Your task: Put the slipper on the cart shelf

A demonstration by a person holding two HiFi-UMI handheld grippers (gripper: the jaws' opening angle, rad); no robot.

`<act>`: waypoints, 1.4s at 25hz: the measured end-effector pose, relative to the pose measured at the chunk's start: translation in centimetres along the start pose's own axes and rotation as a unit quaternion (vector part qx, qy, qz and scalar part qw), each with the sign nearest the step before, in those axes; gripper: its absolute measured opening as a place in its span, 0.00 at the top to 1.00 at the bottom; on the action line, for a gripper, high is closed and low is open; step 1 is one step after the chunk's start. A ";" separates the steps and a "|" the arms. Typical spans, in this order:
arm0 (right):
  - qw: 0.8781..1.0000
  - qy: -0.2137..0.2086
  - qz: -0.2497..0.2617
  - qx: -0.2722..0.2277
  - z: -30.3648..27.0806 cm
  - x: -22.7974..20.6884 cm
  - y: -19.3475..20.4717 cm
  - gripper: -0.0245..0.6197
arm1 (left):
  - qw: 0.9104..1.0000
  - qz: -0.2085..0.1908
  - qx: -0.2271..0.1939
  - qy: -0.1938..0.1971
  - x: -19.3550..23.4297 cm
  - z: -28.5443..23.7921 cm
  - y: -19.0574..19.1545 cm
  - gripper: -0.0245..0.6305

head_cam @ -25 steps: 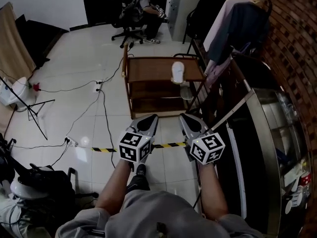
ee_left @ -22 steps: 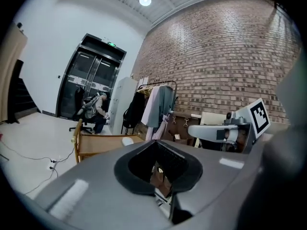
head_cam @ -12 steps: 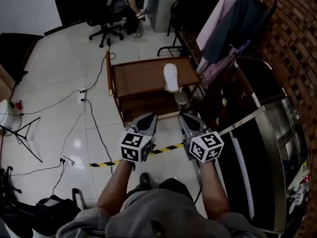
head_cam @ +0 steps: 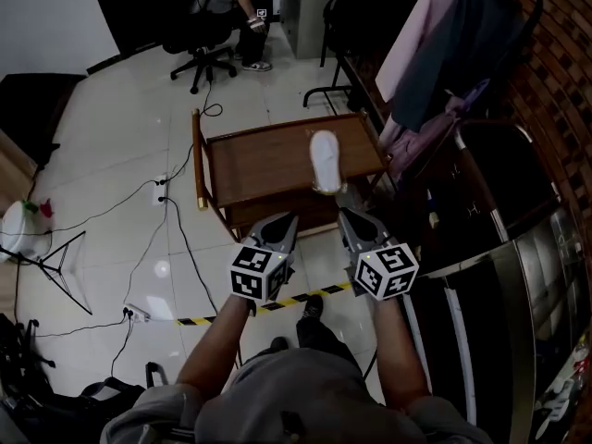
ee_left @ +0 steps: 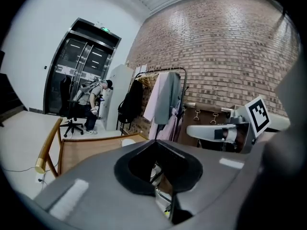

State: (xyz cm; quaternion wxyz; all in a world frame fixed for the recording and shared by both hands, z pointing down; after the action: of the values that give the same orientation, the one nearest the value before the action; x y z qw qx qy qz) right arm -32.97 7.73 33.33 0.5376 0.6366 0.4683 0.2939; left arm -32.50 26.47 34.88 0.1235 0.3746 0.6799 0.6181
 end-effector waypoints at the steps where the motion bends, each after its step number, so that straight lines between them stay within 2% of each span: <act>1: 1.000 0.000 -0.001 -0.002 -0.8 -0.8 -0.1 0.96 | 1.000 0.001 0.005 -0.004 0.4 -0.8 -0.1 0.95; 4: 1.000 -0.003 -0.010 0.002 -3.1 -3.1 -0.1 0.96 | 1.000 0.000 0.018 -0.017 1.6 -3.2 -0.1 0.95; 13: 0.998 -0.016 -0.029 0.052 -8.4 -8.1 2.9 0.96 | 0.998 0.022 0.052 -0.040 4.9 -8.5 1.7 0.95; 20: 0.991 0.024 -0.048 0.120 -13.5 -10.5 6.6 0.80 | 0.995 0.049 0.082 -0.018 8.9 -12.1 3.5 0.95; 27: 0.971 0.087 -0.125 0.182 -19.9 -12.2 11.4 0.50 | 0.990 0.053 0.128 0.017 12.9 -15.0 5.7 0.95; 30: 0.960 0.114 -0.155 0.205 -22.3 -13.1 13.7 0.46 | 0.988 0.057 0.140 0.027 14.0 -15.3 6.4 0.95; 35: 0.938 0.148 -0.208 0.233 -24.6 -14.8 16.9 0.46 | 0.985 0.059 0.158 0.034 14.8 -15.0 6.6 0.95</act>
State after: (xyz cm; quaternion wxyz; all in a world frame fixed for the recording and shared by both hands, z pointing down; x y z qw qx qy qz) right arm -55.61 4.60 57.55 0.3478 0.5816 0.7201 0.1493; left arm -49.80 24.79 48.44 0.0029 0.4072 0.7496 0.5217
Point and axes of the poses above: the fingertips, and each gripper's own axes: z backward along the fingers, x to its left, y out of its underside, the point moved 8 cm from there along z, backward along the fingers, and after that the axes turned 14 degrees about y, right-handed, at the moved point
